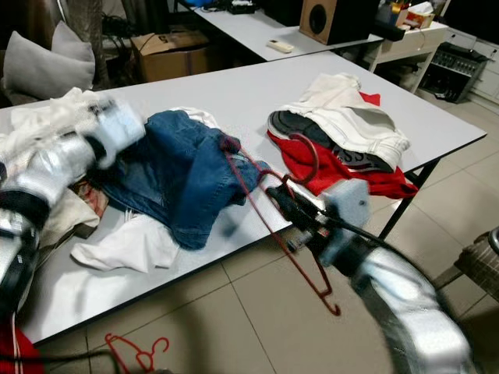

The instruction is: Hang hanger

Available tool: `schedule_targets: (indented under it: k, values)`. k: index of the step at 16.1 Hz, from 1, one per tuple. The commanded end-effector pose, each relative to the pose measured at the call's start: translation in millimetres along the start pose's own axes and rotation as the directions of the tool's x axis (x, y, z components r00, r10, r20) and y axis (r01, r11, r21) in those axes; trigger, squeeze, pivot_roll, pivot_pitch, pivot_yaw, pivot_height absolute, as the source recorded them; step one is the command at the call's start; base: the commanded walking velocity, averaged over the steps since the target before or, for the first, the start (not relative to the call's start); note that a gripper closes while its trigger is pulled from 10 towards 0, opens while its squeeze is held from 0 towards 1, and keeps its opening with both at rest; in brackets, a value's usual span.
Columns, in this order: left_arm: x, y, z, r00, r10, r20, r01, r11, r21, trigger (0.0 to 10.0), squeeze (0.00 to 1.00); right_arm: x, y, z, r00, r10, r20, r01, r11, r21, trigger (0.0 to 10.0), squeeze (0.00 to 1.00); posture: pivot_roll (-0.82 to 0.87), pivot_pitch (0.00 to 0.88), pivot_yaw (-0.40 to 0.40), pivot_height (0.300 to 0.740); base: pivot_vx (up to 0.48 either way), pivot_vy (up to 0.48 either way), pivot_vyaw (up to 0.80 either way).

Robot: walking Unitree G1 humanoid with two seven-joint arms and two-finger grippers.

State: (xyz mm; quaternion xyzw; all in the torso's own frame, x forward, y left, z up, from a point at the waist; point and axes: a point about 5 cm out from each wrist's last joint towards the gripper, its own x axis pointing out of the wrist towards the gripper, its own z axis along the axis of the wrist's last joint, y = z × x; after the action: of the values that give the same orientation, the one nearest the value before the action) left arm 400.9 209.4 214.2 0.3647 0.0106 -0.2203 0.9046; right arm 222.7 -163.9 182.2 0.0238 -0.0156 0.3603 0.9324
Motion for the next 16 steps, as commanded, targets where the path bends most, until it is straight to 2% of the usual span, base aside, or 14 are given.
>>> schedule_targets:
  k: [1, 2, 3, 5, 7, 9, 10, 11, 12, 13, 16]
  values:
    - [1.0, 11.0, 16, 0.998, 0.002, 0.067, 0.003, 0.997, -0.071, 0.0, 0.00, -4.5, 3.8, 14, 0.996, 0.072, 0.051, -0.073, 0.997, 0.017, 10.0, 0.00, -0.18, 0.000, 0.030, 0.740, 0.000, 0.000, 0.00]
    - [-0.1, 17.7, 23, 0.995, 0.000, 0.103, 0.012, 0.993, -0.121, 0.0, 0.00, -7.9, 8.1, 20, 0.988, 0.141, 0.070, -0.145, 0.988, 0.046, 10.0, 0.00, -0.18, 0.000, 0.037, 0.740, 0.000, 0.000, 0.00]
    - [-2.5, 22.8, 26, 0.993, -0.013, 0.120, 0.029, 0.991, -0.134, 0.0, 0.00, -10.8, 12.8, 20, 0.976, 0.214, 0.045, -0.217, 0.974, 0.065, 10.0, 0.00, -0.18, 0.000, 0.037, 0.740, 0.000, 0.000, 0.00]
    - [-7.5, 36.4, 37, 0.986, -0.024, 0.167, 0.052, 0.985, -0.166, 0.0, 0.00, -18.2, 22.7, 2, 0.933, 0.338, -0.127, -0.324, 0.938, 0.119, 10.0, 0.00, -0.18, 0.000, 0.045, 0.740, 0.000, 0.000, 0.00]
    - [-11.3, 46.8, 47, 0.980, -0.032, 0.194, 0.063, 0.985, -0.160, 0.0, 0.00, -17.0, 22.3, -5, 0.925, 0.342, -0.168, -0.321, 0.937, 0.141, 10.0, 0.00, -0.17, 0.000, 0.045, 0.740, 0.000, 0.000, 0.00]
    - [-14.5, 51.3, 53, 0.976, -0.069, 0.204, 0.099, 0.985, -0.139, 0.0, 0.00, -13.6, 15.4, -17, 0.922, 0.294, -0.253, -0.268, 0.954, 0.133, 10.0, 0.00, -0.16, 0.000, 0.046, 0.740, 0.000, 0.000, 0.00]
    - [-17.0, 53.2, 55, 0.974, -0.111, 0.197, 0.135, 0.984, -0.114, 0.0, 0.00, -7.6, -1.7, -26, 0.943, 0.150, -0.296, -0.136, 0.988, 0.068, 10.0, 0.00, -0.16, 0.000, 0.046, 0.740, 0.000, 0.000, 0.00]
    - [-20.7, 54.8, 57, 0.968, -0.170, 0.187, 0.189, 0.978, -0.087, 0.0, 0.00, 0.0, -28.2, -26, 0.964, -0.058, -0.258, 0.053, 0.998, -0.026, 10.0, 0.00, -0.15, 0.000, 0.045, 0.740, 0.000, 0.000, 0.00]
    - [-23.6, 56.0, 56, 0.963, -0.207, 0.171, 0.223, 0.972, -0.079, 0.0, 0.00, 3.8, -41.4, -16, 0.972, -0.150, -0.182, 0.146, 0.989, -0.032, 10.0, 0.00, -0.14, 0.000, 0.044, 0.740, 0.000, 0.000, 0.00]
    - [-28.1, 57.8, 52, 0.959, -0.250, 0.135, 0.260, 0.963, -0.065, 0.0, 0.00, 5.3, -51.1, -1, 0.975, -0.203, -0.089, 0.201, 0.979, -0.026, 10.0, 0.00, -0.14, 0.000, 0.044, 0.740, 0.000, 0.000, 0.00]
    - [-42.0, 68.0, 43, 0.953, -0.292, 0.077, 0.297, 0.952, -0.072, 0.0, 0.00, 0.8, -58.4, 29, 0.979, -0.192, 0.075, 0.191, 0.981, 0.012, 10.0, 0.00, -0.14, 0.000, 0.043, 0.740, 0.000, 0.000, 0.00]
